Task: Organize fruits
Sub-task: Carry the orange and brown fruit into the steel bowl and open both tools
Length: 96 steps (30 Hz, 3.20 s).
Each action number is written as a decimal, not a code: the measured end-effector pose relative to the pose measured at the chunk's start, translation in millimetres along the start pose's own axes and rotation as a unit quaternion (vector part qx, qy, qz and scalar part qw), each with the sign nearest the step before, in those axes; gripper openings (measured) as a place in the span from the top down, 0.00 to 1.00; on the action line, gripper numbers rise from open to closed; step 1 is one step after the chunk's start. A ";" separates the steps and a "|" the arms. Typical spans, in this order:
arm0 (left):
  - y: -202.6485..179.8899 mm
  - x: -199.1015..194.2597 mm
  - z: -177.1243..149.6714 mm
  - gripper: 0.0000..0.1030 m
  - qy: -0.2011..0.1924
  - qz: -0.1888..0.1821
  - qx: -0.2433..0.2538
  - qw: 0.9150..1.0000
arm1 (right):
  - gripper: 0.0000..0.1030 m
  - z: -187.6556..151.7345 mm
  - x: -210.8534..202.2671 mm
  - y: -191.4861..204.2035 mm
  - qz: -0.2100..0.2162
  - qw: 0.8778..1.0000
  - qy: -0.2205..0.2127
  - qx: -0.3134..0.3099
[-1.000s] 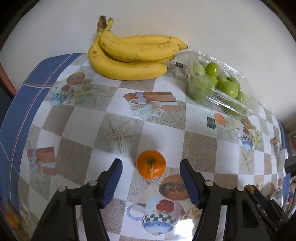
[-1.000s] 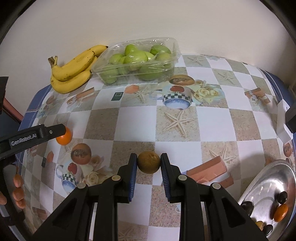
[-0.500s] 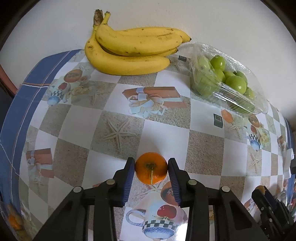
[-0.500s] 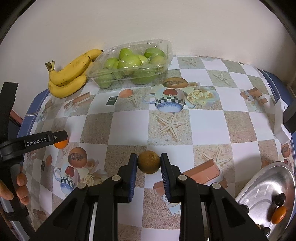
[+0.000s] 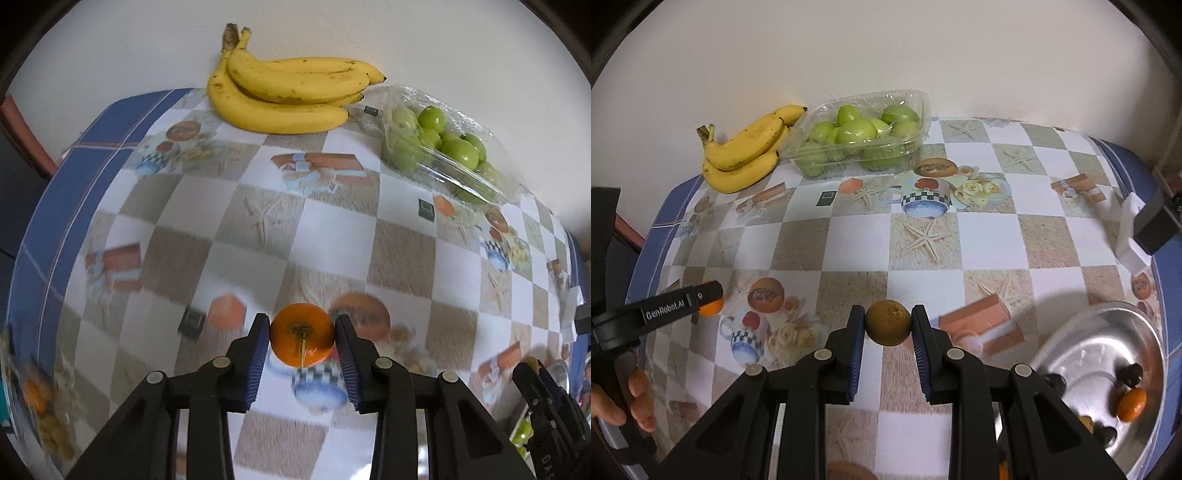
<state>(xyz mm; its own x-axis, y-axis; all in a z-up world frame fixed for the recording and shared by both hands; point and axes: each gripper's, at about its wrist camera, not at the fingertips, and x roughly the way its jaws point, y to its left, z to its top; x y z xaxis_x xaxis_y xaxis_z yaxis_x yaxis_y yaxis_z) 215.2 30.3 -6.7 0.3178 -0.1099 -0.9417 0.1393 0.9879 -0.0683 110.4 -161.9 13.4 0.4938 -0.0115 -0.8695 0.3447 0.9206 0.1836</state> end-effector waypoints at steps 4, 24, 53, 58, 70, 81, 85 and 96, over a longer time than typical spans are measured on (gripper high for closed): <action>-1.6 -16.2 -16.1 0.62 -0.001 0.004 -0.006 1.000 | 0.74 -7.7 -21.1 -1.6 -0.001 1.000 -0.005 -0.002; -53.4 -90.3 -107.9 0.62 -0.036 -0.014 0.011 0.999 | 0.74 -79.3 -87.1 -36.9 -0.014 1.000 -0.007 -0.004; -196.2 -84.5 -191.7 0.62 -0.034 -0.090 0.137 0.986 | 0.74 -116.8 -95.3 -160.2 -0.055 0.995 0.020 0.083; -223.3 -81.3 -205.8 0.62 -0.014 -0.119 0.161 0.980 | 0.74 -120.4 -98.9 -196.6 -0.065 0.990 0.023 0.121; -262.6 -69.1 -234.2 0.62 0.019 -0.128 0.212 0.969 | 0.74 -124.1 -99.4 -212.5 -0.059 0.989 0.030 0.132; -265.2 -56.8 -239.3 0.62 0.039 -0.121 0.217 0.968 | 0.73 -133.2 -75.2 -212.8 -0.046 0.987 0.076 0.137; -267.0 -54.8 -240.2 0.62 0.042 -0.120 0.220 0.967 | 0.73 -134.9 -72.3 -214.6 -0.045 0.985 0.083 0.142; -268.1 -50.2 -241.6 0.61 0.055 -0.122 0.219 0.967 | 0.73 -136.3 -72.3 -216.3 -0.045 0.984 0.085 0.149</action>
<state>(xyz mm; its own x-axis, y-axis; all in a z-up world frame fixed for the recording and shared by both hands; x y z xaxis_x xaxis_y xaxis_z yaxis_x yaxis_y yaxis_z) -64.7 -202.7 -20.6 0.1275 -0.2978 -0.9461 0.5890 0.7902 -0.1694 -108.7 -306.9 -25.9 0.3175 0.0009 -0.9483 0.6120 0.7637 0.2057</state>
